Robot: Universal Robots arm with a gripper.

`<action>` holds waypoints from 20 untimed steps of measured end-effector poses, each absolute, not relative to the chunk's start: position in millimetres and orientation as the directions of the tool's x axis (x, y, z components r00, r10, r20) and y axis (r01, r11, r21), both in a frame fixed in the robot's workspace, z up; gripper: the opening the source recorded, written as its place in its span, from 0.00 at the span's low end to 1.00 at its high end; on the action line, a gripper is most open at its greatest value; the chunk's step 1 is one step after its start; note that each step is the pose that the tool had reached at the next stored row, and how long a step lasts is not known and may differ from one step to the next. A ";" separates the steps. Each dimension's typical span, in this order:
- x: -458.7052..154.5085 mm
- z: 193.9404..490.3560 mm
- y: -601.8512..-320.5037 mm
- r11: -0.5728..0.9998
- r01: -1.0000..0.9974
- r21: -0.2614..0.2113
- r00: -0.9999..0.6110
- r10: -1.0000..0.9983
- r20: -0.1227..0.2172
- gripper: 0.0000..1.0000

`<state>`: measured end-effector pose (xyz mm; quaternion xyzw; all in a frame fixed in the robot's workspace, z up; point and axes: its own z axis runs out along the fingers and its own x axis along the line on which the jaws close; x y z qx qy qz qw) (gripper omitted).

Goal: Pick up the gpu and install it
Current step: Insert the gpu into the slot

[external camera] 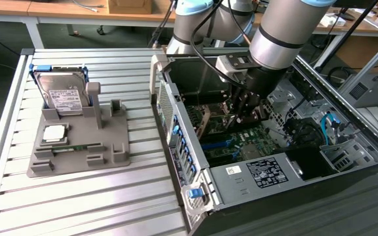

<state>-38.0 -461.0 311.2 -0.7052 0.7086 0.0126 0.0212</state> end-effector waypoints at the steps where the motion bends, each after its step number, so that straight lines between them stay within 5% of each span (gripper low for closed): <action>1: -38.0 310.7 -461.0 0.005 -1.000 -0.012 -0.004 -0.999 -0.048 0.27; 20: -41.3 304.6 -457.9 0.005 -1.000 -0.012 -0.005 -0.999 -0.048 0.27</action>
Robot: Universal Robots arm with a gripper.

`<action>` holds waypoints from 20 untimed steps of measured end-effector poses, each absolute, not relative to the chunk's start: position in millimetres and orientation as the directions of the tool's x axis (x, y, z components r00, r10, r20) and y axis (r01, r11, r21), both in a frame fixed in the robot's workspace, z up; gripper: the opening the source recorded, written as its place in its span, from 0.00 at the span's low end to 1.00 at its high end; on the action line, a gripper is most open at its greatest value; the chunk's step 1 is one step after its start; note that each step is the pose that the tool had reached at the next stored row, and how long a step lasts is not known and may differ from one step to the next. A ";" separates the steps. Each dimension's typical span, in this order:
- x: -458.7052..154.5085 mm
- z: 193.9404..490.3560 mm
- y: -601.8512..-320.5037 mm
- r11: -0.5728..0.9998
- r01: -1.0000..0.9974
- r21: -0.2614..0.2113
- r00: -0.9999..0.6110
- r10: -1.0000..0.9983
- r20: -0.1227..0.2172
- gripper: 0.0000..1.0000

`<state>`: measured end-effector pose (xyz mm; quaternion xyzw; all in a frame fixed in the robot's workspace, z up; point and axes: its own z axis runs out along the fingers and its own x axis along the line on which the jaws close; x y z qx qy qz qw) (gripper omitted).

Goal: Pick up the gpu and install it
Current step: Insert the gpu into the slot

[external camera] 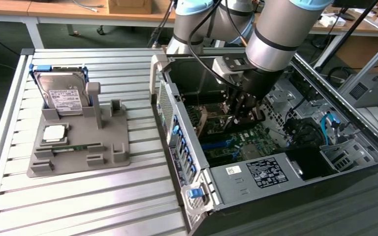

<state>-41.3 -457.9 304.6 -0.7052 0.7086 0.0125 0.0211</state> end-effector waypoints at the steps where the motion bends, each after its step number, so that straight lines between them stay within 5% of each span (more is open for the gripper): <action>1: -41.4 304.4 -457.9 0.005 -1.000 -0.012 -0.005 -0.999 -0.047 0.27; 20: -47.1 298.4 -457.9 0.005 -1.000 -0.012 -0.005 -0.999 -0.048 0.27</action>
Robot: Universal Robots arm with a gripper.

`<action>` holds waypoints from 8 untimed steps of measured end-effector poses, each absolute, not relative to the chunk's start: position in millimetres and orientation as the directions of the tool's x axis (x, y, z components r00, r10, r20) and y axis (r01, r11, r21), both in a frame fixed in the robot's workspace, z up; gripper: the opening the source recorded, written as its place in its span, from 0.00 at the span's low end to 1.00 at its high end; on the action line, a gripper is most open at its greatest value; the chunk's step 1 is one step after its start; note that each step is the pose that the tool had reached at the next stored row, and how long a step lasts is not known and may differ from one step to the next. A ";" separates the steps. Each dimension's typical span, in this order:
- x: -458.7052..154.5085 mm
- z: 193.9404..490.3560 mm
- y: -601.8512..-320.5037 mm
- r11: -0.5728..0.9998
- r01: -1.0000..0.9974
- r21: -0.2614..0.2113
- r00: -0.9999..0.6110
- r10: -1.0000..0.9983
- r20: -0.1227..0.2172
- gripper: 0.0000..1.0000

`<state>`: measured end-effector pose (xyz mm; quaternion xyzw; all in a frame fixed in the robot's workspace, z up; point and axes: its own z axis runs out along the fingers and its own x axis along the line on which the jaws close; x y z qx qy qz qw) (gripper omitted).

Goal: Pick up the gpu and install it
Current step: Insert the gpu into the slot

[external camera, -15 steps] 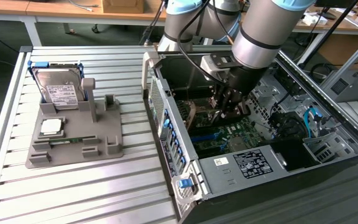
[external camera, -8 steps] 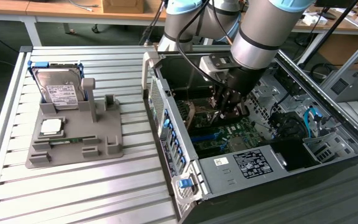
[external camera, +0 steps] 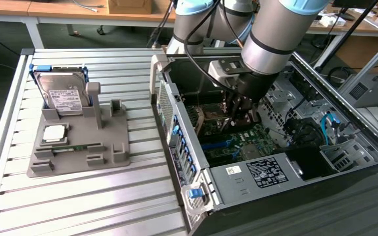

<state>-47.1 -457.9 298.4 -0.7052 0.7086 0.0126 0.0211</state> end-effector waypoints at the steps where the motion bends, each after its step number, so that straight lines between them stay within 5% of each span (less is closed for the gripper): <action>1: -47.4 298.1 -457.9 0.005 -1.000 -0.012 -0.004 -0.999 -0.048 0.27; 8: -52.4 296.0 -457.9 0.005 -1.000 -0.012 -0.005 -0.999 -0.048 0.27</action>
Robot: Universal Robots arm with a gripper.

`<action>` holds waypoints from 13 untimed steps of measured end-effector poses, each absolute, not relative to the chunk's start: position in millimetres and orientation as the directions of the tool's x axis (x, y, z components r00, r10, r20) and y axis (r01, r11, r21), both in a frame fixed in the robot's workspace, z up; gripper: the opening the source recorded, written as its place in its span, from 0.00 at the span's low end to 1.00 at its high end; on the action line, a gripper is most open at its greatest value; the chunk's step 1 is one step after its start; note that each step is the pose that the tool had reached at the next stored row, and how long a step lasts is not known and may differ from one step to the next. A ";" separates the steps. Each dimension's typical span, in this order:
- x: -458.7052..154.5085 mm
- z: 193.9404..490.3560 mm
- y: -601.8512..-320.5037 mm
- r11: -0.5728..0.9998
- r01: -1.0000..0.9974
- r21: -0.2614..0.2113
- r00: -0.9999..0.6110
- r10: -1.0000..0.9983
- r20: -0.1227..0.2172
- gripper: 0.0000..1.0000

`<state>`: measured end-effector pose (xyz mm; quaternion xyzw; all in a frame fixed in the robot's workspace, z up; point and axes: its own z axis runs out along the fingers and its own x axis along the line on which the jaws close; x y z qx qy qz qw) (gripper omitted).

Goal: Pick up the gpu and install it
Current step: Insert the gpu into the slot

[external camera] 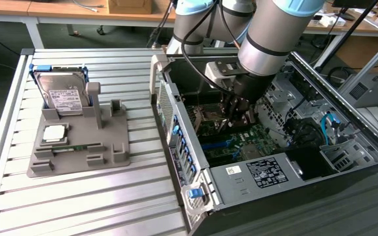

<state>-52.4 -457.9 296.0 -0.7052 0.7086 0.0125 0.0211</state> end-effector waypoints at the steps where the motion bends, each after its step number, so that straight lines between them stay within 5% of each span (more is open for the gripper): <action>1: -52.9 295.7 -457.9 0.005 -1.000 -0.012 -0.005 -0.999 -0.048 0.27; 13: -55.6 290.7 -457.9 0.005 -1.000 -0.012 -0.005 -0.999 -0.047 0.27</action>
